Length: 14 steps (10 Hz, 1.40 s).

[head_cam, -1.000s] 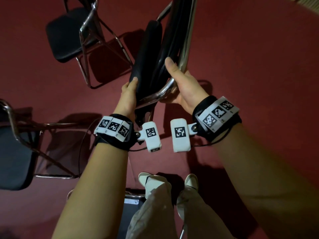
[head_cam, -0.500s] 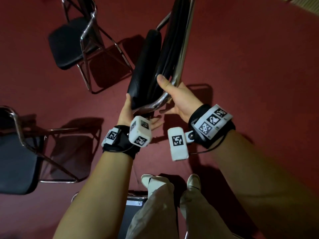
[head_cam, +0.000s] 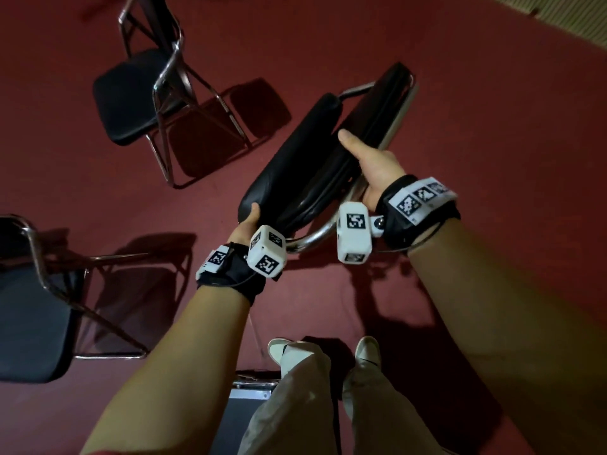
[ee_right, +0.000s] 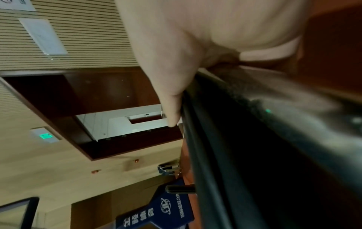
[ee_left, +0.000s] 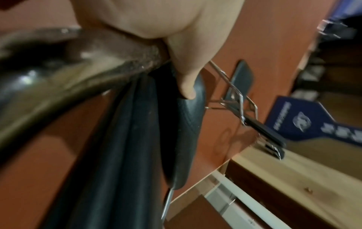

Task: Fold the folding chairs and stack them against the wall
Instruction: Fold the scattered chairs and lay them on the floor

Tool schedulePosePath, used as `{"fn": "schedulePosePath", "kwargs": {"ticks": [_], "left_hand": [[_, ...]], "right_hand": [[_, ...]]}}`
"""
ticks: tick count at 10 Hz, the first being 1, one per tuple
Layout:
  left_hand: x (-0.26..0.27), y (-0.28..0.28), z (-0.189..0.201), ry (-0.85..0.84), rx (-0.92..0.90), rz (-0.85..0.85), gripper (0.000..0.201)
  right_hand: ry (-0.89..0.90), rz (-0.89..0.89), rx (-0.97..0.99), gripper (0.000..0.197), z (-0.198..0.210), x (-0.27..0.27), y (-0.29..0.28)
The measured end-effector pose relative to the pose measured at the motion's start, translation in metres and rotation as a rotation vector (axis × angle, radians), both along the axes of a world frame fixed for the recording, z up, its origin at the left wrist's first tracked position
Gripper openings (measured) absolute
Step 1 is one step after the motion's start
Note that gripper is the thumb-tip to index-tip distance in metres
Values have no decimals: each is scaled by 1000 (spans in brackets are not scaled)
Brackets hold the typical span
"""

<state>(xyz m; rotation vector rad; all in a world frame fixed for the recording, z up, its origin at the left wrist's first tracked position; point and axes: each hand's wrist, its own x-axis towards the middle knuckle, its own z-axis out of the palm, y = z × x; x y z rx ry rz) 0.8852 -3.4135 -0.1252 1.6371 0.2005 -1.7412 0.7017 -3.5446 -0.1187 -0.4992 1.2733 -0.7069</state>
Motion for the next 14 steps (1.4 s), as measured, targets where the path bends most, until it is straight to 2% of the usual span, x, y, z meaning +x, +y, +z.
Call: {"fn": "schedulePosePath", "kwargs": {"ticks": [1, 2, 3, 4, 5, 6, 7, 9, 10, 11, 12, 13, 14], "left_hand": [[-14, 1, 24, -206, 17, 32, 61], [-17, -1, 12, -176, 9, 34, 71], [-27, -2, -3, 44, -6, 153, 73], [-43, 9, -25, 6, -17, 198, 63], [-52, 14, -62, 0, 54, 241, 68], [-77, 21, -89, 20, 168, 183, 61], [-102, 34, -104, -24, 228, 125, 59], [-124, 63, -141, -120, 261, 138, 58], [-129, 74, -151, -160, 235, 138, 54], [-112, 72, -177, -127, 192, 117, 66], [-90, 62, -197, -155, 202, 149, 65], [-77, 53, -213, -145, 163, 199, 62], [-69, 51, -230, -133, 209, 254, 61]], "right_hand": [[13, -101, 51, 112, -21, -11, 12], [15, -143, 98, 92, -23, -26, 24], [30, -174, 128, 73, -29, -47, 34], [47, -214, 147, 66, -44, -74, 40], [93, -205, 168, 77, -64, -108, 53], [156, -187, 181, 96, -95, -144, 69], [73, -191, 248, 101, -126, -173, 89], [-45, -328, 190, 59, -162, -198, 135], [-105, -328, 190, 67, -177, -196, 147], [-43, -279, 210, 69, -198, -180, 146], [-14, -238, 200, 34, -223, -159, 138], [-29, -183, 260, 22, -245, -149, 137], [-15, -136, 314, 62, -269, -140, 137]]}}
